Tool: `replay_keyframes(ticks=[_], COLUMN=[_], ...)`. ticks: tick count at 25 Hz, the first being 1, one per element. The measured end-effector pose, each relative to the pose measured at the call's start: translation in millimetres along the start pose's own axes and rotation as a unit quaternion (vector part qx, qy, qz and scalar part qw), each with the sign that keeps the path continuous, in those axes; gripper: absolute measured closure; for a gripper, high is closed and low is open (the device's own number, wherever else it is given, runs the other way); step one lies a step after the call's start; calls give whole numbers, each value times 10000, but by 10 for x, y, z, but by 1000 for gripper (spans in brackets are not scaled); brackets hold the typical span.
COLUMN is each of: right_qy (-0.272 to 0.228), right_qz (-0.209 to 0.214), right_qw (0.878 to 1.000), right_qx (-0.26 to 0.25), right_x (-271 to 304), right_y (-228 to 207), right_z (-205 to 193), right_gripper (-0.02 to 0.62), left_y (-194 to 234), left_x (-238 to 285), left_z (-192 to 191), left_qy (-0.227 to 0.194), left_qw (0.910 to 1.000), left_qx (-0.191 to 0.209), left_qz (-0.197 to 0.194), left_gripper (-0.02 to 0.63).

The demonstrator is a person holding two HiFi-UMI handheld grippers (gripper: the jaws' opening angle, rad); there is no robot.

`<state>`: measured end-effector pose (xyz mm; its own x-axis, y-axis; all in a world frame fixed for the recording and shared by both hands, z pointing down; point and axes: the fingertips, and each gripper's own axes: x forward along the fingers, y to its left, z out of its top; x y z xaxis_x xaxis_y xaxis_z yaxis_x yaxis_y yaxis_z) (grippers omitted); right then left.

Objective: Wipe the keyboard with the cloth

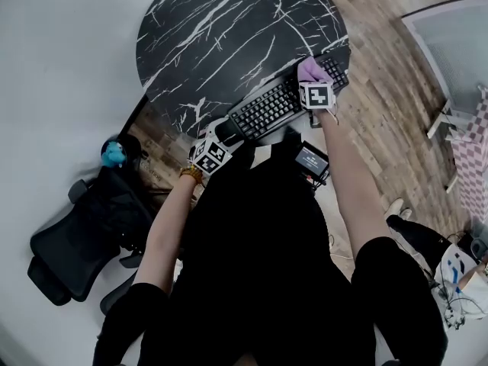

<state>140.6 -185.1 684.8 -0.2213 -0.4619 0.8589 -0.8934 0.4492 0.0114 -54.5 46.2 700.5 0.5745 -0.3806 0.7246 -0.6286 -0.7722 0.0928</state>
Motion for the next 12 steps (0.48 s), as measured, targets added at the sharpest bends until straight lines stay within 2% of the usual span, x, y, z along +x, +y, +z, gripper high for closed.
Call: replay_keyframes(ticks=[7, 12], right_qy=[-34, 17], right_qz=[9, 211], right_qw=[10000, 9997], right_qx=[44, -79], right_x=[-6, -26], right_y=[23, 257], right_z=[-15, -93], right_gripper=[535, 535], left_y=[-7, -6], left_x=[3, 4], left_z=[6, 11], left_qy=[8, -6], left_qw=[10000, 10000], left_qx=[-27, -13], left_qz=[-25, -41], left_gripper=[279, 279])
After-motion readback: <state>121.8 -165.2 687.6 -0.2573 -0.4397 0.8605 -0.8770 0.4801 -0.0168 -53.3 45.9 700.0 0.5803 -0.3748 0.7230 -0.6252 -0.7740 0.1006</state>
